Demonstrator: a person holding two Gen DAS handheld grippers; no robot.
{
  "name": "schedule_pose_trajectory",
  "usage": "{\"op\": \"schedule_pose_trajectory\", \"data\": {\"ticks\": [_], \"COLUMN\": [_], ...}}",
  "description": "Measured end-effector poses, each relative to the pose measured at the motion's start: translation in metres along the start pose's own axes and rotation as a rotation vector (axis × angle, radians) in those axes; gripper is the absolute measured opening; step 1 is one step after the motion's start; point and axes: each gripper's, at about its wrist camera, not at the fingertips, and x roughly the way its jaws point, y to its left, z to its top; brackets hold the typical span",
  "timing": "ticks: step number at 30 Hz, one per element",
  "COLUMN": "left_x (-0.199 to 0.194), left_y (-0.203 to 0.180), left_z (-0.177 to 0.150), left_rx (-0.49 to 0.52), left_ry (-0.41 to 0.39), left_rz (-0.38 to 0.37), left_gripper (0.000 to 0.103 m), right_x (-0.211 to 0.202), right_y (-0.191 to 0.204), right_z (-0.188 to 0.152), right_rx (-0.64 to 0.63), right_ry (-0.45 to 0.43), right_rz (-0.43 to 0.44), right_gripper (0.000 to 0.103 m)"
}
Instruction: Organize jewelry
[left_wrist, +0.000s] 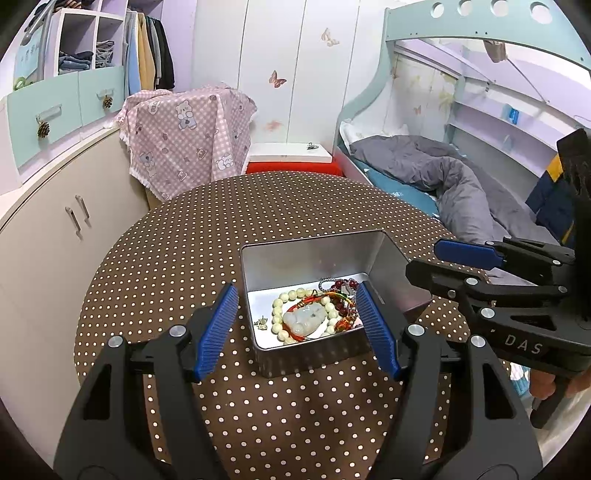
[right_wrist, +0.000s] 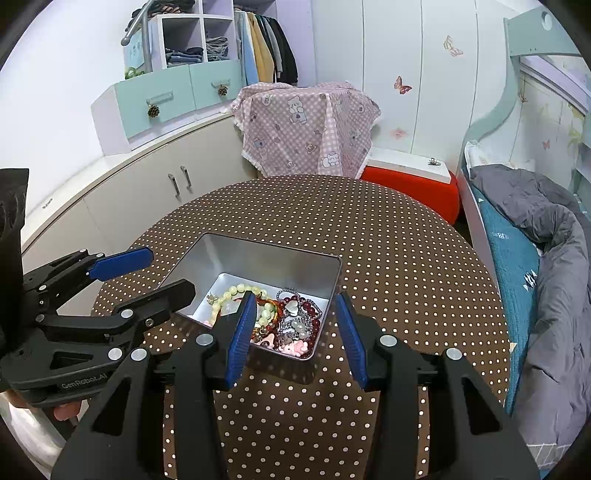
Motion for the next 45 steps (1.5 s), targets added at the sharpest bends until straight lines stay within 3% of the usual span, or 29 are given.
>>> {"op": "schedule_pose_trajectory", "data": {"ticks": [6, 15, 21, 45], "left_x": [-0.002, -0.017, -0.033, -0.113], "left_y": [0.001, -0.003, -0.006, -0.037], "left_z": [0.0, -0.001, -0.001, 0.002], "left_rx": [-0.014, -0.028, -0.036, -0.003], "left_ry": [0.002, -0.005, -0.037, -0.206], "left_rz": [0.022, 0.081, 0.114, 0.174], "left_gripper": [0.067, 0.073, 0.078, 0.081], "right_x": [-0.006, -0.027, -0.047, -0.118], "right_y": [0.0, -0.001, 0.005, 0.023], "right_z": [-0.002, -0.008, -0.01, -0.019], "right_rx": [0.006, 0.02, 0.011, 0.014], "right_ry": [-0.01, -0.056, -0.099, -0.27], "right_rz": [-0.014, -0.058, -0.086, -0.145], "right_gripper": [0.049, 0.079, 0.091, 0.095]}}
